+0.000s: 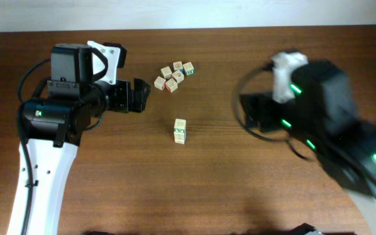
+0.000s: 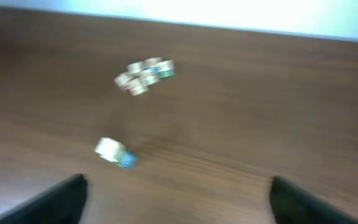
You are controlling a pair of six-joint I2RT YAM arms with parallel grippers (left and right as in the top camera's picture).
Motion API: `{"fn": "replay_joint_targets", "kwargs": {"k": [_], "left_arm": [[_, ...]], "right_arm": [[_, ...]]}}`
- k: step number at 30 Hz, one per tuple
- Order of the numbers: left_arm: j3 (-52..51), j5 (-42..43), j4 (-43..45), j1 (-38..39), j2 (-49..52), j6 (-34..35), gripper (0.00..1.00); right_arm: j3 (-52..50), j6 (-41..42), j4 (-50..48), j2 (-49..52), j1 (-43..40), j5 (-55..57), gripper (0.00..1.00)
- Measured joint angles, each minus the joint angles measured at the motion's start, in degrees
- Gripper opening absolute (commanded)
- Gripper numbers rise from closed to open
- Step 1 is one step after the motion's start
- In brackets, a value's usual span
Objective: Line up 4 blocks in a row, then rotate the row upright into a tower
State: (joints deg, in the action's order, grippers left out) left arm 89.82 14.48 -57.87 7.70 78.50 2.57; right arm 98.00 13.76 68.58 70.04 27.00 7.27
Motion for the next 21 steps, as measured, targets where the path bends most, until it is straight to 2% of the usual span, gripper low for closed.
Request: {"fn": "replay_joint_targets", "kwargs": {"k": [4, 9, 11, 14, 16, 17, 18, 21], "left_arm": [[0.0, 0.0, -0.1, 0.0, 0.2, 0.0, 0.99], [0.0, 0.0, -0.1, 0.0, 0.2, 0.0, 0.99], [0.0, 0.0, -0.1, 0.0, 0.2, 0.0, 0.99], [0.0, 0.0, 0.0, 0.0, 0.3, 0.0, 0.99], [0.0, 0.0, -0.1, 0.0, 0.3, 0.0, 0.99], [0.0, 0.0, 0.0, 0.0, 0.3, 0.0, 0.99], [0.0, 0.0, 0.0, 0.0, 0.3, 0.0, 0.99], [0.0, 0.0, -0.1, 0.0, 0.3, 0.0, 0.99]], "right_arm": [[0.2, -0.2, 4.9, -13.2, 0.0, 7.9, 0.98], [0.3, -2.0, 9.0, -16.7, 0.0, 9.7, 0.98], [-2.2, -2.6, 5.6, -17.4, -0.4, 10.8, 0.98], [-18.0, -3.6, -9.9, -25.4, -10.1, 10.5, 0.98], [-34.4, -7.2, -22.0, -36.7, -16.6, 5.7, 0.98], [-45.1, -8.5, -29.6, -45.5, -20.3, 2.6, 0.98], [-53.5, -9.3, -35.1, -52.1, -22.7, 0.5, 0.98], [-71.1, -9.8, -48.4, -62.5, -25.1, -2.3, 0.98]]}}
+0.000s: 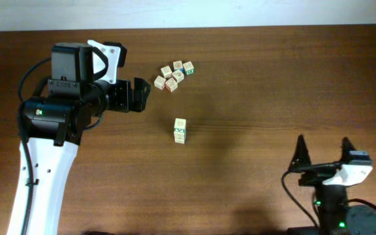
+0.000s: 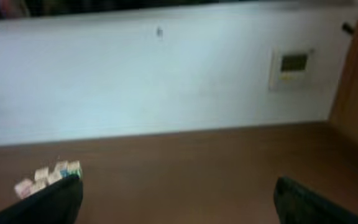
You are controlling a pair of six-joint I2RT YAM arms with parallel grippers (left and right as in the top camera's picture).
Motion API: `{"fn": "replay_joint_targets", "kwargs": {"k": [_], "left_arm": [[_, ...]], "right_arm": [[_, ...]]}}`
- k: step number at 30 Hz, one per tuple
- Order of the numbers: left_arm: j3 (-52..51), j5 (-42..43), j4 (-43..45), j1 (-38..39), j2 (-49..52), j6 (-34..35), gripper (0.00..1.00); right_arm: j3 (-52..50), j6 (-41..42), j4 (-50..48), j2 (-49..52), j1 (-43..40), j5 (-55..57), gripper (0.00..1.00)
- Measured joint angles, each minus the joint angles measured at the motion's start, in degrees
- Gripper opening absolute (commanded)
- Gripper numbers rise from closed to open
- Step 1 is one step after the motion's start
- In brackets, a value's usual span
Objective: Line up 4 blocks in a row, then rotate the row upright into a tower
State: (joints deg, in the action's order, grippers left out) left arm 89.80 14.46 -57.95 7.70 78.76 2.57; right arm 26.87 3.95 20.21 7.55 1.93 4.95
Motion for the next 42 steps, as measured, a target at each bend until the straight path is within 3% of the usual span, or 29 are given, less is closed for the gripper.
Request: {"fn": "replay_joint_targets", "kwargs": {"k": [3, 7, 27, 29, 34, 36, 39, 42], "left_arm": [[0.0, 0.0, -0.1, 0.0, 0.0, 0.0, 0.99], [0.0, 0.0, -0.1, 0.0, 0.0, 0.0, 0.99], [-0.2, 0.0, -0.6, 0.0, -0.6, 0.0, 0.99], [-5.9, -4.0, 2.0, -0.4, -8.2, -0.1, 0.99], [-53.6, -9.0, 43.3, -8.9, -44.9, -8.1, 0.99], [-63.0, -9.0, 53.2, -9.1, -52.5, -12.5, 0.99], [-78.5, -9.0, 60.2, -9.3, -68.0, -20.6, 0.99], [-86.8, -9.2, 61.7, -10.4, -75.8, -23.4, 0.99]], "right_arm": [[-14.8, -0.1, -13.9, -3.6, -0.1, -1.0, 0.98], [-25.2, -0.1, -18.3, -6.6, -0.1, -1.4, 0.98], [-26.1, -0.1, -16.0, -6.7, -0.1, -2.1, 0.98], [-26.1, -0.1, -16.0, -6.8, -0.1, -2.1, 0.98], [-26.0, -0.1, -15.9, -7.0, -0.1, -2.3, 0.98], [-26.0, -0.1, -16.0, -6.9, -0.2, -2.3, 0.98], [-26.0, -0.1, -15.9, -6.9, -0.2, -2.3, 0.98], [-26.0, -0.1, -15.9, -6.9, -0.2, -2.3, 0.98]]}}
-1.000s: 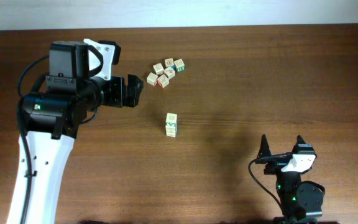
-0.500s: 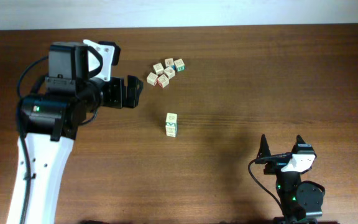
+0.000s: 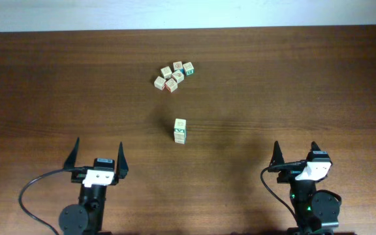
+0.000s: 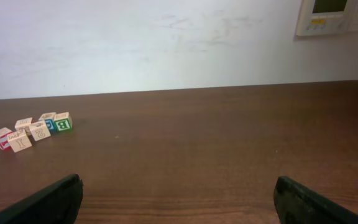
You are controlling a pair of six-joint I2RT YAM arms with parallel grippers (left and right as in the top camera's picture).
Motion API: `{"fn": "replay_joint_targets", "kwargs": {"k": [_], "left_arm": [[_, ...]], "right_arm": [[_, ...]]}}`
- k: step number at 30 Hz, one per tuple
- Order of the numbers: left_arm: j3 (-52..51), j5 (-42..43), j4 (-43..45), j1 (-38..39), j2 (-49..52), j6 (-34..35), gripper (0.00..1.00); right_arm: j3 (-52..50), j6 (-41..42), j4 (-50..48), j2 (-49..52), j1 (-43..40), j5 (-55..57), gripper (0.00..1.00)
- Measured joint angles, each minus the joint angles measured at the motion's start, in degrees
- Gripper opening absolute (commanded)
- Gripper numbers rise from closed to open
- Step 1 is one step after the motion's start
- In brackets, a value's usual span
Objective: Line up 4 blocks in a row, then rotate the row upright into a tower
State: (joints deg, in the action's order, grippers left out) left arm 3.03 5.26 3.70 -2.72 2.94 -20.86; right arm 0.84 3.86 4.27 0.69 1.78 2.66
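Several lettered wooden blocks (image 3: 173,76) lie in a loose cluster at the far middle of the table; the right wrist view shows the same cluster (image 4: 33,129) at its left. Two more blocks (image 3: 180,130) sit touching each other at the table's centre, away from the cluster. My left gripper (image 3: 98,142) is open at the front left, holding nothing. At the front right my right gripper (image 3: 295,144) is open too, and its wrist view shows only bare wood between its fingers (image 4: 55,202). Both grippers are far from every block.
The brown wooden table (image 3: 292,78) runs back to a white wall (image 4: 166,43). A wall panel (image 4: 331,15) hangs at the upper right of the right wrist view. Both arm bases stand at the table's front edge.
My left arm was stretched out beside the block cluster; now it is folded back at the front left edge, gripper open. The right arm has shifted slightly left. No block has moved.
At first my left arm reached out next to the cluster and my right arm was over the right of the table, blurred. Then the right arm stood at the front right edge. Now both arms are at the front. The blocks lie the same throughout.
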Motion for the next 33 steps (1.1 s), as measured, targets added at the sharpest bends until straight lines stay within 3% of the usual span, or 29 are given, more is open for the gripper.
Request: {"fn": "replay_joint_targets", "kwargs": {"k": [5, 33], "left_arm": [[-2.1, -2.4, -8.2, 0.0, -2.1, -1.0, 0.99], [-2.1, -2.8, -8.2, 0.0, -2.1, -1.0, 0.99]], "right_arm": [[0.0, 0.0, 0.0, 0.0, 0.0, 0.0, 0.98], [0.0, 0.0, 0.0, 0.0, 0.0, 0.0, 0.98]]}}
